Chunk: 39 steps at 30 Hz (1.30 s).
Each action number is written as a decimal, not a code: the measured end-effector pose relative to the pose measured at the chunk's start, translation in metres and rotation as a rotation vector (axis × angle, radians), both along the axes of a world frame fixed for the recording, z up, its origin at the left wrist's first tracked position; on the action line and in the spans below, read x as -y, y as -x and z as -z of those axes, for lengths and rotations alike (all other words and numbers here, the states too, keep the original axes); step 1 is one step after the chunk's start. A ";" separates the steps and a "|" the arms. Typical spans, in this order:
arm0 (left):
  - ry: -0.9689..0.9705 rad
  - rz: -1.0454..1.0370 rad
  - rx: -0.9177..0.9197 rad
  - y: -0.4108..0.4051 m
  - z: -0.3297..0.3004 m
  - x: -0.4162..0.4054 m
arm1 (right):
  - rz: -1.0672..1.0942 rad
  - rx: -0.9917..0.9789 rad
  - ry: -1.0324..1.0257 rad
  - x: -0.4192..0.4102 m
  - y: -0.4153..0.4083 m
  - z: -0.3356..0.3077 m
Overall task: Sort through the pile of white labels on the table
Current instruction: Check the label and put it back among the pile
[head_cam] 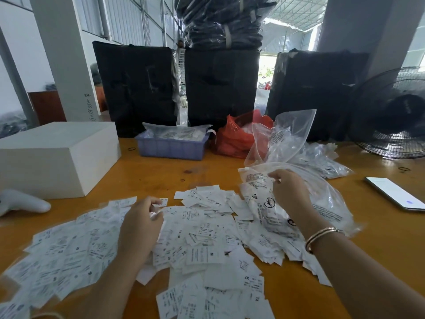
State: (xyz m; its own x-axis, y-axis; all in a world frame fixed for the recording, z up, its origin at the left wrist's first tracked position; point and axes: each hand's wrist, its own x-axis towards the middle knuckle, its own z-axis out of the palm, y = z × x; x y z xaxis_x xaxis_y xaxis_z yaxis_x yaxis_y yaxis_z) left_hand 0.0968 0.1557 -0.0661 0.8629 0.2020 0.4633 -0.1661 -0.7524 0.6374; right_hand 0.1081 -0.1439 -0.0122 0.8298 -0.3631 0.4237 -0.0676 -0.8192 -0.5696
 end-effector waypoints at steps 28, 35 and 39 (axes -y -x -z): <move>-0.049 0.515 0.077 0.020 0.001 0.036 | -0.417 0.293 -0.179 -0.057 0.040 0.015; 0.047 0.580 -0.081 0.026 -0.006 0.036 | -0.734 0.039 -0.389 -0.091 0.051 0.041; 0.094 0.586 -0.132 0.026 -0.007 0.039 | -0.776 0.047 -0.460 -0.097 0.050 0.044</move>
